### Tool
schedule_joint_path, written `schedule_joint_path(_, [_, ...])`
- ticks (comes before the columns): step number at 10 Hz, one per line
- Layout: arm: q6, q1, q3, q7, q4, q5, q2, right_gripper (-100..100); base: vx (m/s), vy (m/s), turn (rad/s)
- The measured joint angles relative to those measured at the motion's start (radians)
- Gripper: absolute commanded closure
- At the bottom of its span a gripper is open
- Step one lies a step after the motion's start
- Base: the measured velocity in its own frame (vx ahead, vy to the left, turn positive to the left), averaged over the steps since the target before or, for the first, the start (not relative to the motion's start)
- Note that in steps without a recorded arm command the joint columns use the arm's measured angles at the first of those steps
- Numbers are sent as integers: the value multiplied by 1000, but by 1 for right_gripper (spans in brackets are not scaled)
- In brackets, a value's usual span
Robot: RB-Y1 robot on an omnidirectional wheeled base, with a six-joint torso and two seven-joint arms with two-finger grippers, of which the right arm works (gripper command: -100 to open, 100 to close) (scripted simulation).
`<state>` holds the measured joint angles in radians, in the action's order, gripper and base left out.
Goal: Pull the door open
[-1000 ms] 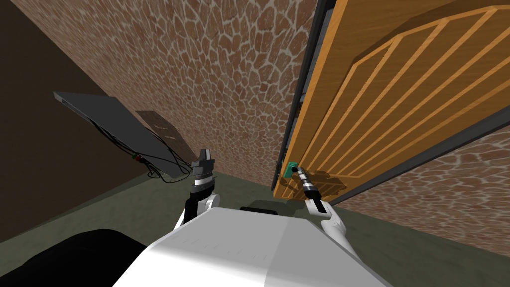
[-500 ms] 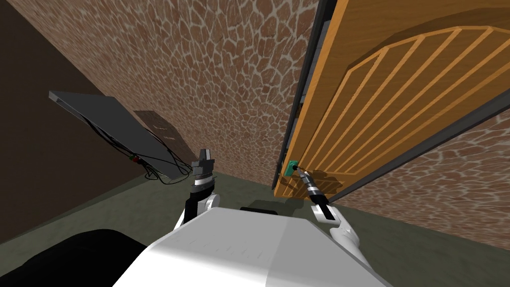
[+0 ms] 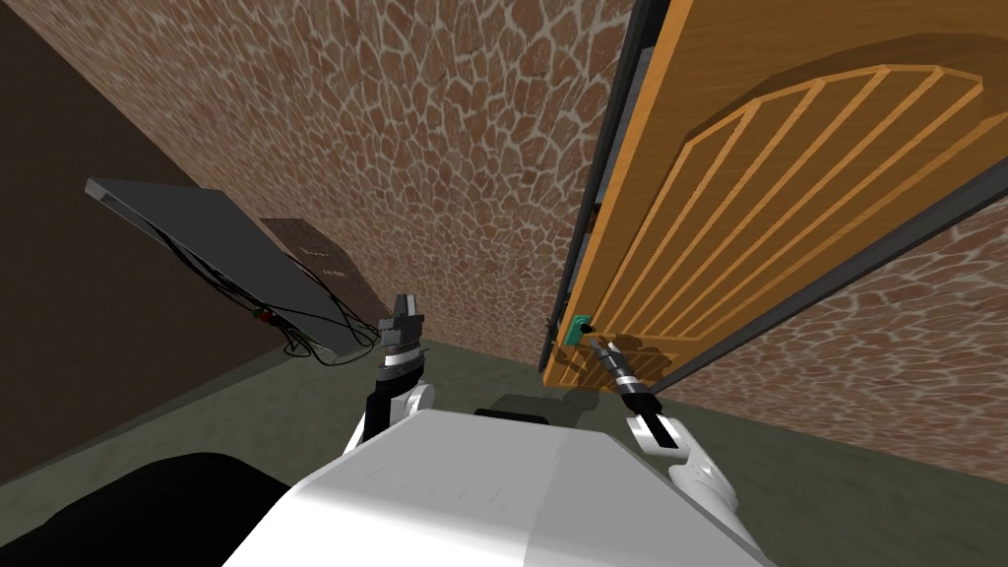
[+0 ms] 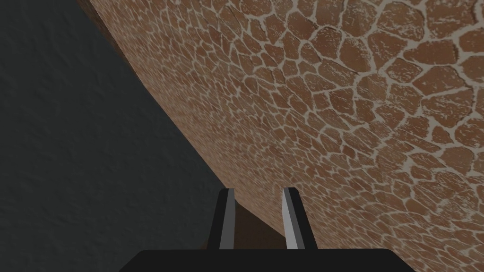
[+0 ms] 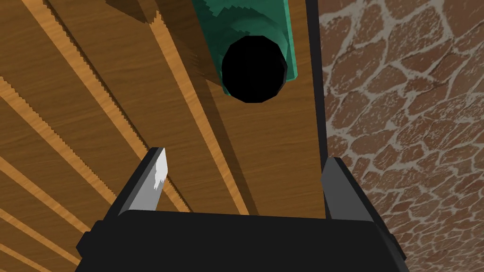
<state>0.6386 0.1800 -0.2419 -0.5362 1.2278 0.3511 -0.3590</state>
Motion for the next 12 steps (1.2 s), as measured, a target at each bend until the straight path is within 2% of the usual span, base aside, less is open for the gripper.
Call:
schedule_joint_path(2, [4, 14, -5, -46, 3, 23, -9, -100, -35, 49, -37])
schedule_joint_path(4, [12, 40, -16, -100, 8, 59, -30, -100, -38, 78, -36])
schedule_joint_path(7, [17, 72, -26, -166, 20, 103, -47, -100, -29, 41, -21])
schedule_joint_path(12, [6, 58, -31, -180, 10, 105, -38, -100, 163, -12, 40])
